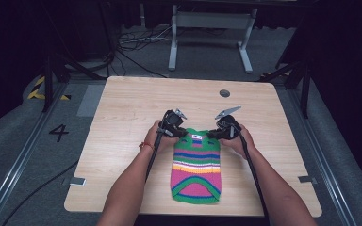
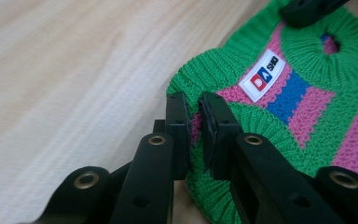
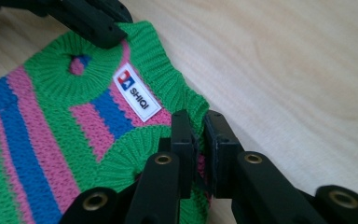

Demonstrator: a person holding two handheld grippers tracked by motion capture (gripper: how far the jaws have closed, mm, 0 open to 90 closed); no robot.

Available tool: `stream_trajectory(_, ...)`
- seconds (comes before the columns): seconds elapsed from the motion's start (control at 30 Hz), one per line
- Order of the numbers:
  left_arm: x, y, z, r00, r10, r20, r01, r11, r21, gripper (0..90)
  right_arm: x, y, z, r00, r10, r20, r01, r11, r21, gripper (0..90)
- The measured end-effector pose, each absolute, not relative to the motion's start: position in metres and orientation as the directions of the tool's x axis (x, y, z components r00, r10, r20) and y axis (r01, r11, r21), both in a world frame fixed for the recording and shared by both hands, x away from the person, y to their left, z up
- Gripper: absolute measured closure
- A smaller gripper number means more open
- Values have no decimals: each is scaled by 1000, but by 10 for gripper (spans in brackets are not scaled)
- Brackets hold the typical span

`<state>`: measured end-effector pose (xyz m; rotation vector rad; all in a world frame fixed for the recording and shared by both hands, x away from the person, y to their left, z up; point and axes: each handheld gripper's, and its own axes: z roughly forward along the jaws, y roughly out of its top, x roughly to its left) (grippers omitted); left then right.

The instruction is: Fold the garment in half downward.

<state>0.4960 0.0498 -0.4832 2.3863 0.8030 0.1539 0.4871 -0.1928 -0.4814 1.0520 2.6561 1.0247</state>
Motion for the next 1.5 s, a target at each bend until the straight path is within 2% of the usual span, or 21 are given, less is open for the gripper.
stream_trajectory(0.13,497,52,-475,794,605,-62,508,-602,616,826,490,-196,-465,-756,639,140,548,502,669,837)
stream_trajectory(0.37,501,54,-432,787,617,5,445,-573,688,826,490,-195,-423,-786,615,65,445,489,750,837)
stream_trajectory(0.57,493,55,-396,794,600,94,351,-580,735,825,490,-202,-390,-793,609,-21,348,482,804,836)
stream_trajectory(0.73,483,61,-402,815,570,105,324,-598,734,823,480,-205,-392,-811,584,-32,321,490,810,835)
stream_trajectory(0.97,463,63,-420,851,514,110,284,-625,727,819,454,-199,-412,-863,503,-37,285,546,788,834)
stream_trajectory(1.13,459,64,-427,866,491,91,286,-637,715,819,448,-200,-421,-878,477,-29,278,560,781,833)
stream_trajectory(1.5,430,66,-443,906,407,119,222,-694,685,809,427,-203,-434,-914,406,-15,253,595,763,830)
